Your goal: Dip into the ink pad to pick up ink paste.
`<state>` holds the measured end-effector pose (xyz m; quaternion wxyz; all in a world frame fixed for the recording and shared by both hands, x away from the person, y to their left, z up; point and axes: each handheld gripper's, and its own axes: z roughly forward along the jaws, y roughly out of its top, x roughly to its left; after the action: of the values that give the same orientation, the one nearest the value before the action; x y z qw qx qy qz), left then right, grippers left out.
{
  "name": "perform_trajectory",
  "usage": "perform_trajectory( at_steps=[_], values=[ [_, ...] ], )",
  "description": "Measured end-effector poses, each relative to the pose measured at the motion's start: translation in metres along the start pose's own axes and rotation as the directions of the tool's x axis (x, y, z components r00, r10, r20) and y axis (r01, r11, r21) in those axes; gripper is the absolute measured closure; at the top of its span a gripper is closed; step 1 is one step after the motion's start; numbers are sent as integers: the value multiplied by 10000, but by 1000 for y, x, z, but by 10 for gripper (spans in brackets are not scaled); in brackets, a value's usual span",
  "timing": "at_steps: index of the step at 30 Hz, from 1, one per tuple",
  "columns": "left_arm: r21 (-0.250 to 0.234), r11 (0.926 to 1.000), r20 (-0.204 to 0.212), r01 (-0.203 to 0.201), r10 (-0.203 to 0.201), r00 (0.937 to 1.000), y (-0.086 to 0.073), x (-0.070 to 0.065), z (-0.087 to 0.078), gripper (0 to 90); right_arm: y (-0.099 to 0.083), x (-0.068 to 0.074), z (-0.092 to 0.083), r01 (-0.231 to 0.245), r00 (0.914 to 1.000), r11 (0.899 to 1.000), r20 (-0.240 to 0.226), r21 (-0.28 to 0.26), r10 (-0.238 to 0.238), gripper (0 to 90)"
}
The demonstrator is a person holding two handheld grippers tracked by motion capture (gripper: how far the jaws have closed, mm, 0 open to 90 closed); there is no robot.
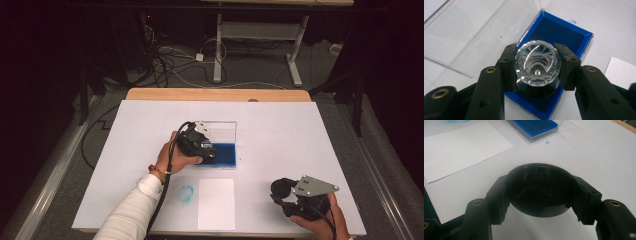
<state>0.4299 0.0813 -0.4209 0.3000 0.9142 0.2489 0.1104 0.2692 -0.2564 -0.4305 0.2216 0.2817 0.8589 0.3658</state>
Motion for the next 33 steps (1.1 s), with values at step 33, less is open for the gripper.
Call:
perform_trajectory(
  at_steps=[33],
  values=[
    [-530, 9981, 199, 301, -291, 9994, -9, 2, 0, 543, 1, 2, 0, 46, 9999, 10000, -115, -24, -47, 387]
  ],
)
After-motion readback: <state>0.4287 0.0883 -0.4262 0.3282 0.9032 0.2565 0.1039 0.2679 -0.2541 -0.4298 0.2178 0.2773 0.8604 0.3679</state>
